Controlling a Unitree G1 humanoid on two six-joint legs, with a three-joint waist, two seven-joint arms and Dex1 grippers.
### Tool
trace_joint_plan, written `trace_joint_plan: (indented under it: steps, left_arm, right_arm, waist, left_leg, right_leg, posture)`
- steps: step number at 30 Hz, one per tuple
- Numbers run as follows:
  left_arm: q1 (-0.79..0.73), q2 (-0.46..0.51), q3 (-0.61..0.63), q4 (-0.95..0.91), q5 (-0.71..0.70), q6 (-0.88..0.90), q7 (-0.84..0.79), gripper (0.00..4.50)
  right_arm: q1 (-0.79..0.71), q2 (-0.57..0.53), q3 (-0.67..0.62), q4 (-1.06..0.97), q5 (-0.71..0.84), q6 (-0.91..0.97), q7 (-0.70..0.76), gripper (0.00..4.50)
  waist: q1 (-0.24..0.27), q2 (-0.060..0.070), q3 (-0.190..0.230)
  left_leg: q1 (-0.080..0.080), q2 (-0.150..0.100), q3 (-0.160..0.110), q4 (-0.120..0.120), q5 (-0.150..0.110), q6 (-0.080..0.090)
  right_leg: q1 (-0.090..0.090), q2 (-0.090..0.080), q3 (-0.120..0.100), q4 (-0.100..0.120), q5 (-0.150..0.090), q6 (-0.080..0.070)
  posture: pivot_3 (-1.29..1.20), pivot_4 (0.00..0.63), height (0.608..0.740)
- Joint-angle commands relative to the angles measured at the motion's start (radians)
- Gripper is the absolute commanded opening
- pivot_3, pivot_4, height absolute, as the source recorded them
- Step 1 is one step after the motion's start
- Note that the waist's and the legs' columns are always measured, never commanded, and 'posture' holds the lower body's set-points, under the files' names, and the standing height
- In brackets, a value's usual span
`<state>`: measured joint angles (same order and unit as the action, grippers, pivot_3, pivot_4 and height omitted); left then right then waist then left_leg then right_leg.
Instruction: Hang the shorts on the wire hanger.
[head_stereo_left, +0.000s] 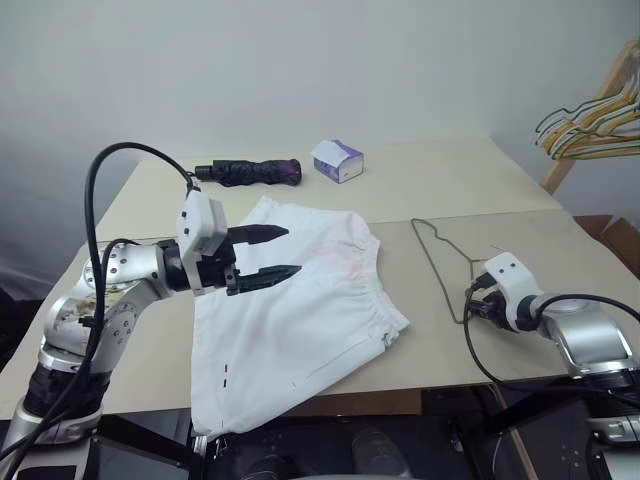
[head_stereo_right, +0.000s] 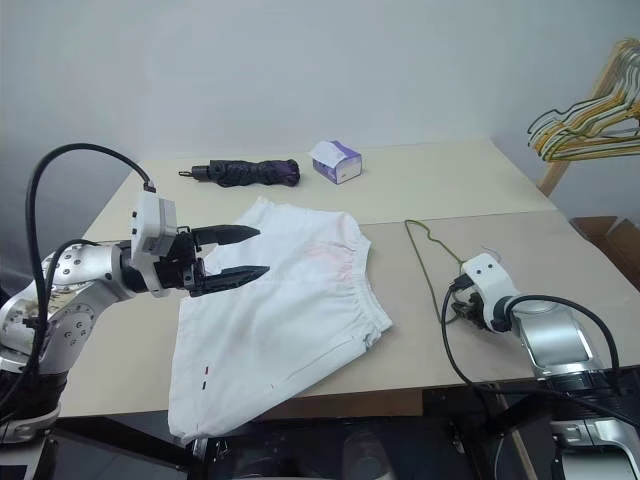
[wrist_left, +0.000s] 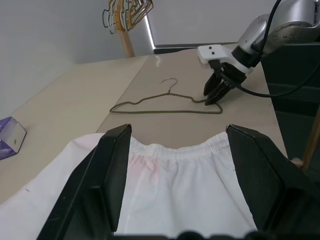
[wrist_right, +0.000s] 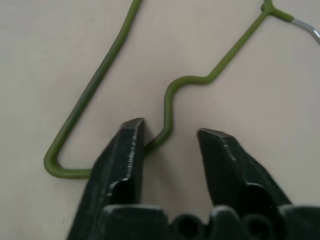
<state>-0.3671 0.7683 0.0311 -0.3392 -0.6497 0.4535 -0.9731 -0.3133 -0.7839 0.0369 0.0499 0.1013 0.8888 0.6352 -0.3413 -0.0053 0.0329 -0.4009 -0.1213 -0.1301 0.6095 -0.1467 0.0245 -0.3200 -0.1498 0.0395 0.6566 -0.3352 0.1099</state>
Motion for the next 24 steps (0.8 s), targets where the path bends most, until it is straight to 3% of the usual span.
trace_joint_plan:
  steps: [1, 3, 4, 12, 18, 19, 24]
  left_arm:
    - [-0.014, -0.012, 0.012, -0.005, 0.019, -0.027, -0.009, 3.26]
    - [-0.023, -0.023, 0.007, 0.002, 0.031, -0.032, -0.011, 3.26]
    - [-0.028, -0.029, 0.004, 0.007, 0.038, -0.036, -0.013, 3.26]
    - [-0.044, -0.080, -0.009, 0.017, 0.072, -0.046, -0.004, 3.26]
    - [-0.050, -0.088, -0.015, 0.027, 0.082, -0.050, -0.030, 3.26]
    - [-0.051, -0.089, -0.015, 0.029, 0.083, -0.051, -0.034, 3.26]
    - [-0.044, -0.095, -0.021, 0.030, 0.090, -0.055, -0.049, 3.26]
  right_arm:
    - [-0.040, -0.016, 0.026, 0.006, -0.013, 0.010, 0.019, 0.76]
    - [-0.060, -0.014, 0.036, 0.026, -0.019, 0.010, 0.021, 0.11]
    - [-0.073, -0.012, 0.041, 0.039, -0.024, 0.008, 0.020, 0.02]
    - [-0.133, -0.002, 0.033, 0.094, -0.052, 0.000, -0.022, 0.02]
    - [-0.146, -0.060, 0.087, 0.086, -0.046, -0.015, 0.091, 0.02]
    - [-0.150, -0.068, 0.094, 0.085, -0.042, -0.006, 0.109, 0.49]
    - [-0.228, -0.077, 0.121, 0.143, -0.031, 0.047, 0.181, 2.02]
  waist:
    - [-0.001, 0.000, 0.000]
    - [-0.003, 0.000, 0.000]
    - [-0.004, 0.000, 0.000]
    - [-0.007, 0.000, 0.000]
    - [-0.022, 0.000, 0.000]
    - [-0.025, 0.000, 0.000]
    - [-0.052, 0.000, 0.000]
  left_leg:
    - [0.000, 0.000, 0.000, 0.000, 0.000, 0.000]
    - [0.000, 0.000, 0.000, 0.000, 0.000, 0.000]
    - [0.000, 0.000, 0.000, 0.000, 0.000, 0.000]
    - [-0.002, 0.000, 0.000, 0.000, 0.000, 0.000]
    - [-0.003, -0.001, 0.000, 0.001, 0.000, 0.000]
    - [-0.003, -0.001, 0.000, 0.001, 0.000, 0.000]
    - [-0.003, -0.001, 0.000, 0.001, 0.000, 0.000]
  right_leg:
    - [0.000, 0.000, 0.000, 0.000, 0.000, 0.000]
    - [0.000, 0.000, 0.000, 0.000, 0.000, 0.000]
    - [0.000, 0.000, 0.000, 0.000, 0.000, 0.000]
    - [-0.001, 0.000, 0.000, 0.000, 0.000, 0.000]
    - [-0.002, 0.000, 0.000, 0.000, 0.001, 0.001]
    - [-0.002, 0.000, -0.001, -0.001, 0.001, 0.001]
    - [0.001, 0.000, -0.001, -0.001, 0.001, 0.001]
  posture:
    - [-0.37, 0.000, 0.740]
    - [-0.37, 0.000, 0.740]
    - [-0.37, 0.000, 0.740]
    - [-0.39, 0.000, 0.740]
    - [-0.39, 0.000, 0.740]
    - [-0.39, 0.000, 0.740]
    - [-0.40, 0.000, 0.740]
